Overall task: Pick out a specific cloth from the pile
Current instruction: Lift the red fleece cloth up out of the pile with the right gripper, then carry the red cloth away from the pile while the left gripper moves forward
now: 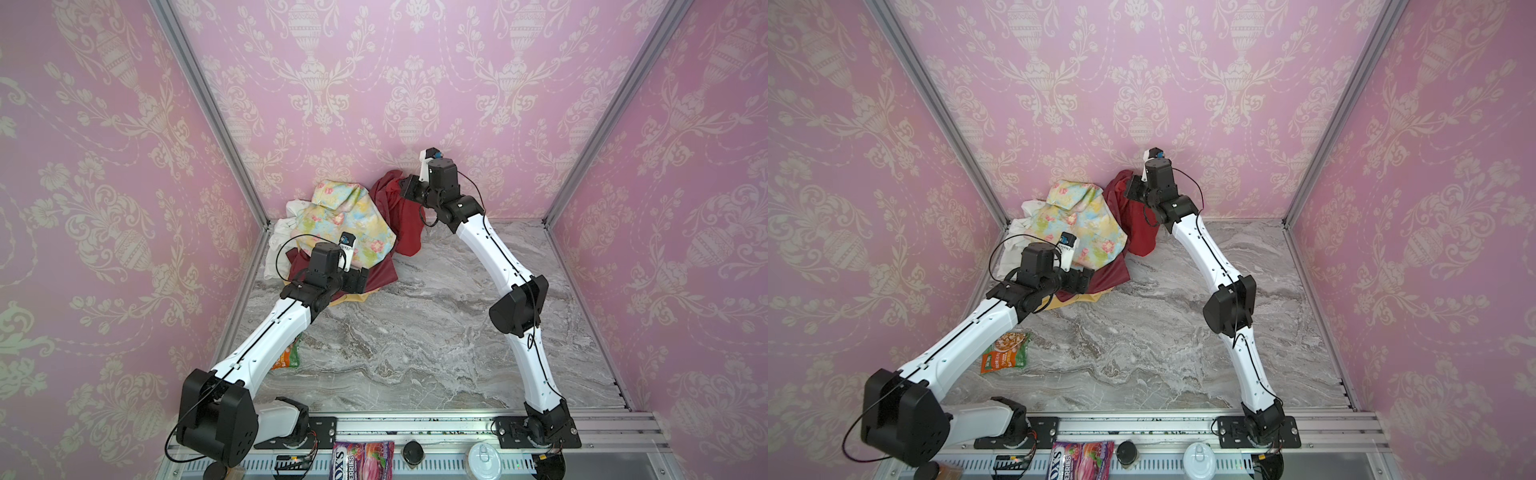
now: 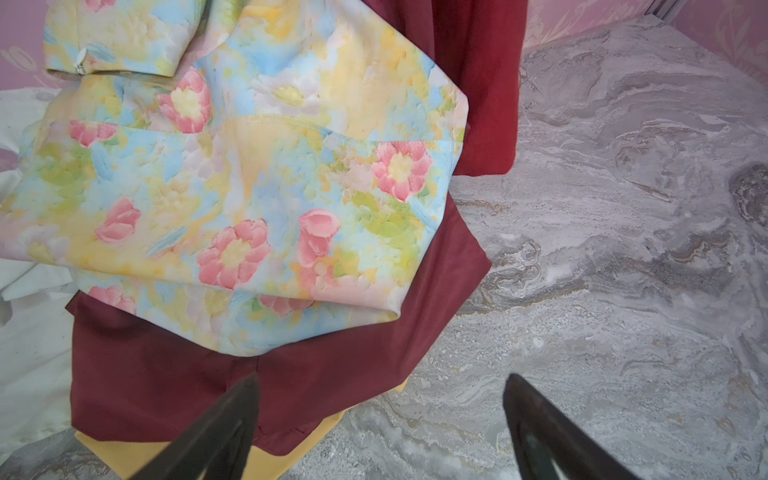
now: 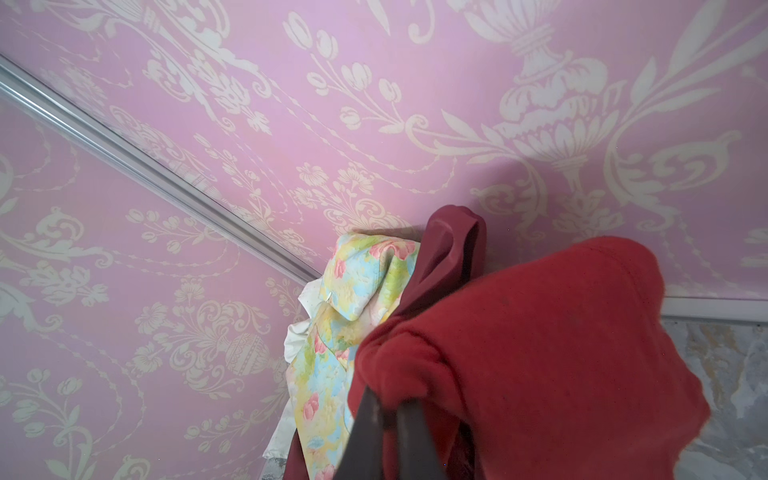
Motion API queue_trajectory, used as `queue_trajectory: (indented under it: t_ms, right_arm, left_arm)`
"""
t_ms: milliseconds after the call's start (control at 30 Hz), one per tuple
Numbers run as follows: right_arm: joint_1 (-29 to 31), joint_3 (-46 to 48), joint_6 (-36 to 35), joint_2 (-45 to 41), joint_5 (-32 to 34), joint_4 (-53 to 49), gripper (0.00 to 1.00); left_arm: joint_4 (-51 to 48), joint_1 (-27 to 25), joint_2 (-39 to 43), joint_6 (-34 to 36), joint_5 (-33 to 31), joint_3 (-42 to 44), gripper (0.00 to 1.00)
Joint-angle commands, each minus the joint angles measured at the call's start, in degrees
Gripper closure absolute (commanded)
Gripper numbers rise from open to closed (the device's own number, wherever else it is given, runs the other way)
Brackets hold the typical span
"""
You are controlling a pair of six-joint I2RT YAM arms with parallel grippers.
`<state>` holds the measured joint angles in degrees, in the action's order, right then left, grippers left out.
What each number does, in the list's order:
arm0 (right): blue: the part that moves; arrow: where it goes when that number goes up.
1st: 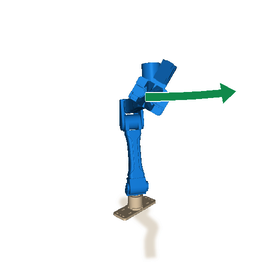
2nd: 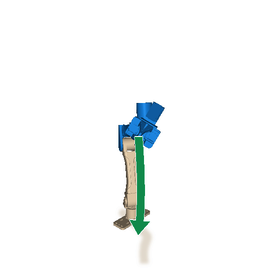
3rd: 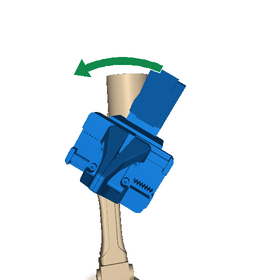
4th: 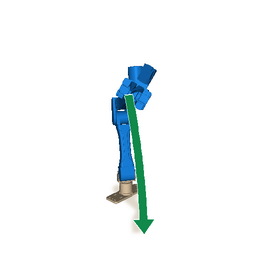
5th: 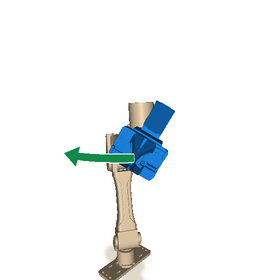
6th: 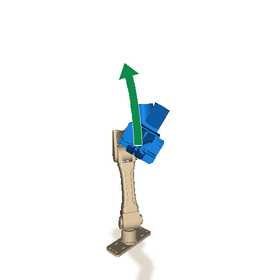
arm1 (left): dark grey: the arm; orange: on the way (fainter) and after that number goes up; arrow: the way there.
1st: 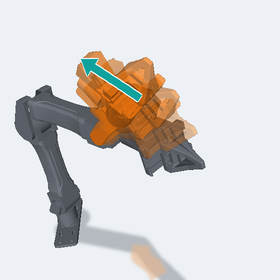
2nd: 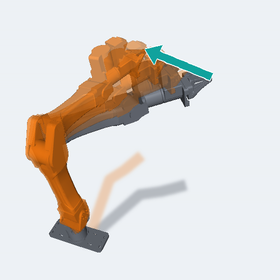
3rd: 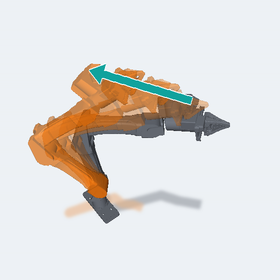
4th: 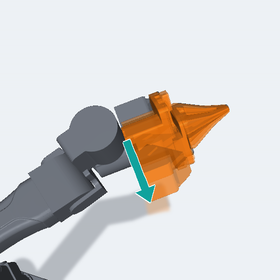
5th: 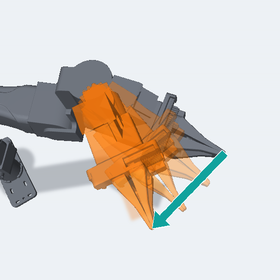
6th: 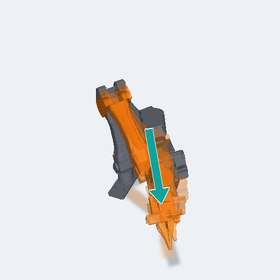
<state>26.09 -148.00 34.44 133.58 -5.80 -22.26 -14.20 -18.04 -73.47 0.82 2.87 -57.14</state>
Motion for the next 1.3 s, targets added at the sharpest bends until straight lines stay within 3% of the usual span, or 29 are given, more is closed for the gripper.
queue_trajectory:
  t_ms: [0,533,800,1267]
  right_arm:
    - [-0.4,-2.8,-4.7,-6.7,-1.0,3.8,1.0]
    - [-0.5,5.7,-17.1,-16.4,1.0,-2.0,1.0]
    - [-0.8,19.2,-19.5,-25.3,4.7,1.5,1.0]
    - [-3.5,33.2,-20.8,-38.7,6.0,3.0,1.0]
  left_arm:
    - [1.1,0.5,1.4,-2.4,0.1,-2.3,0.06]
    - [3.7,0.5,1.5,-4.8,1.5,-2.5,0.06]
    - [3.7,0.1,1.2,-5.2,4.0,-4.0,0.07]
    - [2.5,-6.8,-2.1,0.7,5.1,-10.2,0.06]
